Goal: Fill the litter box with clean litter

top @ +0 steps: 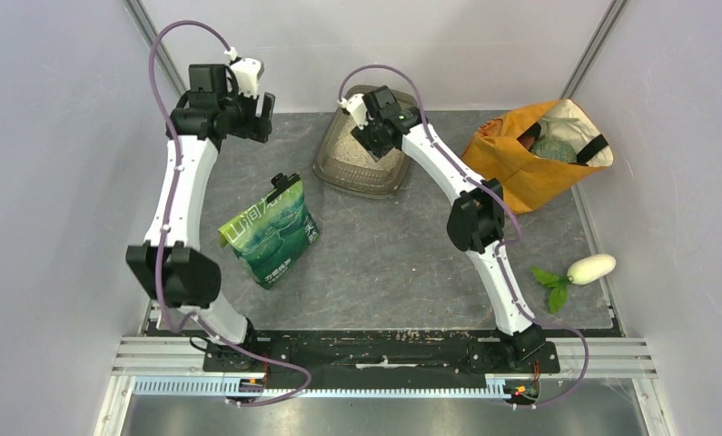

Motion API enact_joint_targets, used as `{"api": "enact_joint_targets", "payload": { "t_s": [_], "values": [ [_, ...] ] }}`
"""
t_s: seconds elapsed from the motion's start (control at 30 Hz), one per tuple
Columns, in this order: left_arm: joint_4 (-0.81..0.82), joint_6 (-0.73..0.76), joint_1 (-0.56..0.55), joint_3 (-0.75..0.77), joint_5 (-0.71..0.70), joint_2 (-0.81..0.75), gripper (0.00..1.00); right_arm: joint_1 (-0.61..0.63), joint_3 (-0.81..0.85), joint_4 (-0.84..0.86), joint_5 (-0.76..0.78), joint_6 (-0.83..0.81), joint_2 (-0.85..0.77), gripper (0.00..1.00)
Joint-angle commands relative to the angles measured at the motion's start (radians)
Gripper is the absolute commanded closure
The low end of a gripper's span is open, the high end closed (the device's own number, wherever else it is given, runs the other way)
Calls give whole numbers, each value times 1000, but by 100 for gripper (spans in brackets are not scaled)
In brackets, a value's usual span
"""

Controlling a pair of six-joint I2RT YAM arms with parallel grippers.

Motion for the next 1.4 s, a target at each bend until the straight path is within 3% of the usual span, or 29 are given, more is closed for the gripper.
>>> {"api": "enact_joint_targets", "payload": {
  "t_s": [0.0, 0.17, 0.4, 0.57, 0.87, 1.37],
  "values": [
    [-6, -56, -18, -137, 62, -134, 14, 7, 51, 29, 31, -76, 42, 51],
    [8, -65, -16, -265, 70, -241, 14, 23, 29, 43, 48, -45, 26, 50],
    [20, -76, -17, -355, 71, -307, 14, 48, -12, 58, -41, 16, -88, 44],
    [21, -83, -17, -352, 77, -311, 14, 53, -59, 22, -147, 72, -117, 40],
    [-3, -89, -17, -311, 88, -312, 13, 49, -67, 4, -181, 87, -48, 39],
    [-22, -83, -16, -324, 80, -326, 13, -62, -125, 15, -426, 346, 32, 33]
  ]
}}
